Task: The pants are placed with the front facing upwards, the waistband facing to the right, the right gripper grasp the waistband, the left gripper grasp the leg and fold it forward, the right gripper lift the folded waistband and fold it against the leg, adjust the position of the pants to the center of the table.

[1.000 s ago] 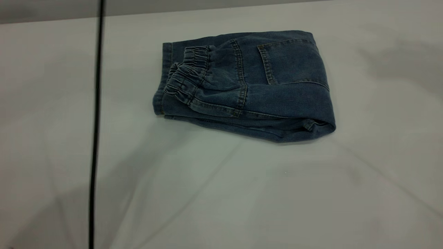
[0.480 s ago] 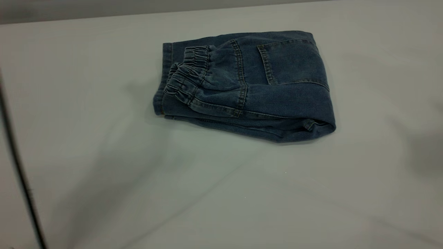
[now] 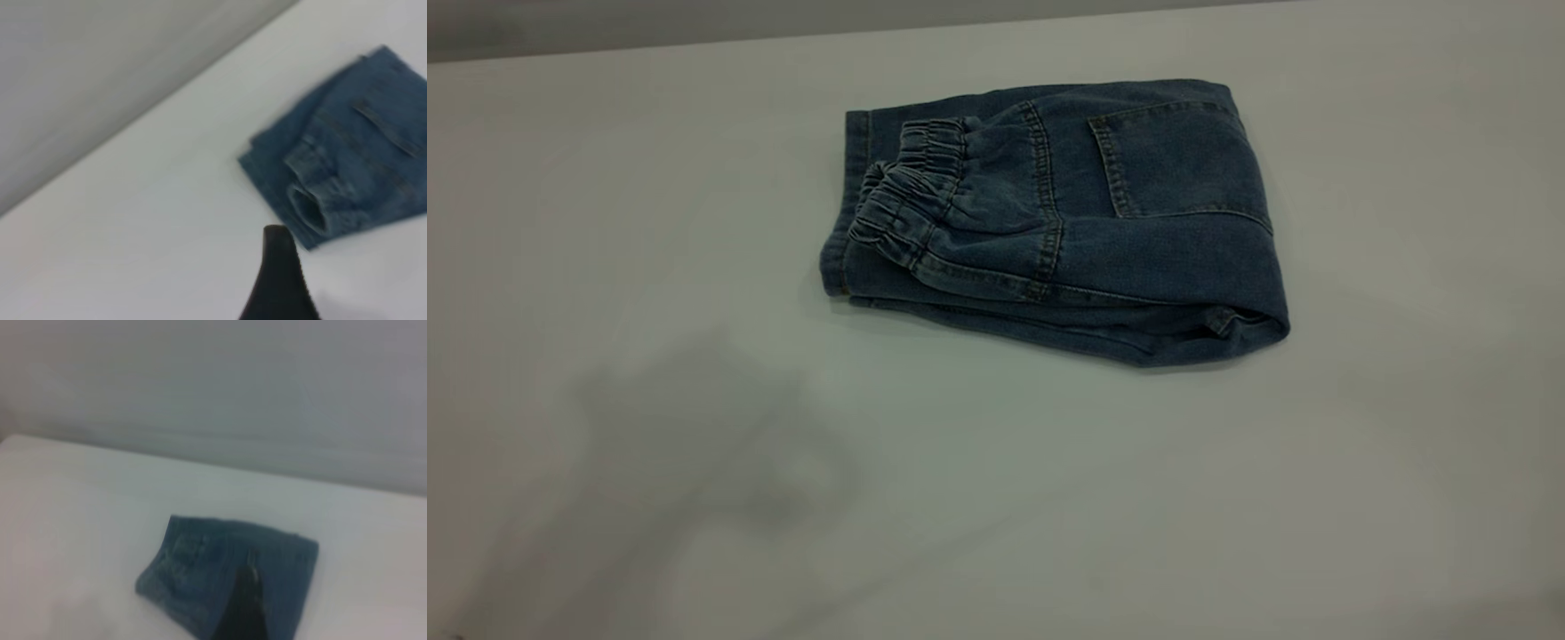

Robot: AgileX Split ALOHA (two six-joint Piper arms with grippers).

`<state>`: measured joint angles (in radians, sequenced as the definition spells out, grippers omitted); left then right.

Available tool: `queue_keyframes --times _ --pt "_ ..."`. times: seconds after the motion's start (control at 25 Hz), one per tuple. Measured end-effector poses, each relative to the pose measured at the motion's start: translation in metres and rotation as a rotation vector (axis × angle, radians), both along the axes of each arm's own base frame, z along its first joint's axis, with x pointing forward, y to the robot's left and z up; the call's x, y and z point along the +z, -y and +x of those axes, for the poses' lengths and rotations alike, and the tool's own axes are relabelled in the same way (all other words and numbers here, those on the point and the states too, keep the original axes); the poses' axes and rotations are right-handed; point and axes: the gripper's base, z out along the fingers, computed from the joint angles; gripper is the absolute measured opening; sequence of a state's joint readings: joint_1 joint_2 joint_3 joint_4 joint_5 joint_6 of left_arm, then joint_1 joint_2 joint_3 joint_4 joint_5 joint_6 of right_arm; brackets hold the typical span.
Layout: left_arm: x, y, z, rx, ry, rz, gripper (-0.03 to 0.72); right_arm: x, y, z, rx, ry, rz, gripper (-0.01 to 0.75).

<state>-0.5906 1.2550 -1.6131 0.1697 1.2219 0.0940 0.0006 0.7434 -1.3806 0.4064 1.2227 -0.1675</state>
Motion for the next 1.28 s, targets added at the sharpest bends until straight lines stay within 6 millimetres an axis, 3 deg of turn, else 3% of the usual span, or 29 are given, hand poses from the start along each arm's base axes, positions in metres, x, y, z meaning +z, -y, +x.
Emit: queue_keyframes --times 0.2,0.36,0.52,0.76,1.04,1.28 --pt "-0.018 -0.024 -0.042 -0.016 -0.032 -0.030 0.475 -0.036 0.000 -0.035 0.014 0.005 -0.014 0.570" --pt "-0.044 -0.042 -0.074 -0.024 -0.069 -0.033 0.475 -0.068 0.001 -0.056 0.000 0.000 -0.029 0.570" --pt "-0.072 -0.064 -0.105 -0.023 -0.076 -0.026 0.475 -0.099 0.006 -0.068 -0.041 -0.011 -0.083 0.570" --pt "-0.114 -0.089 -0.143 -0.024 -0.070 -0.030 0.475 -0.137 0.010 -0.069 -0.065 -0.027 -0.118 0.570" --pt "-0.149 -0.094 -0.150 0.018 -0.139 -0.028 0.475 -0.173 0.011 -0.056 -0.050 -0.092 -0.164 0.570" --pt "-0.164 -0.092 -0.147 0.029 -0.171 -0.021 0.475 -0.197 0.013 -0.045 -0.061 -0.134 -0.188 0.570"
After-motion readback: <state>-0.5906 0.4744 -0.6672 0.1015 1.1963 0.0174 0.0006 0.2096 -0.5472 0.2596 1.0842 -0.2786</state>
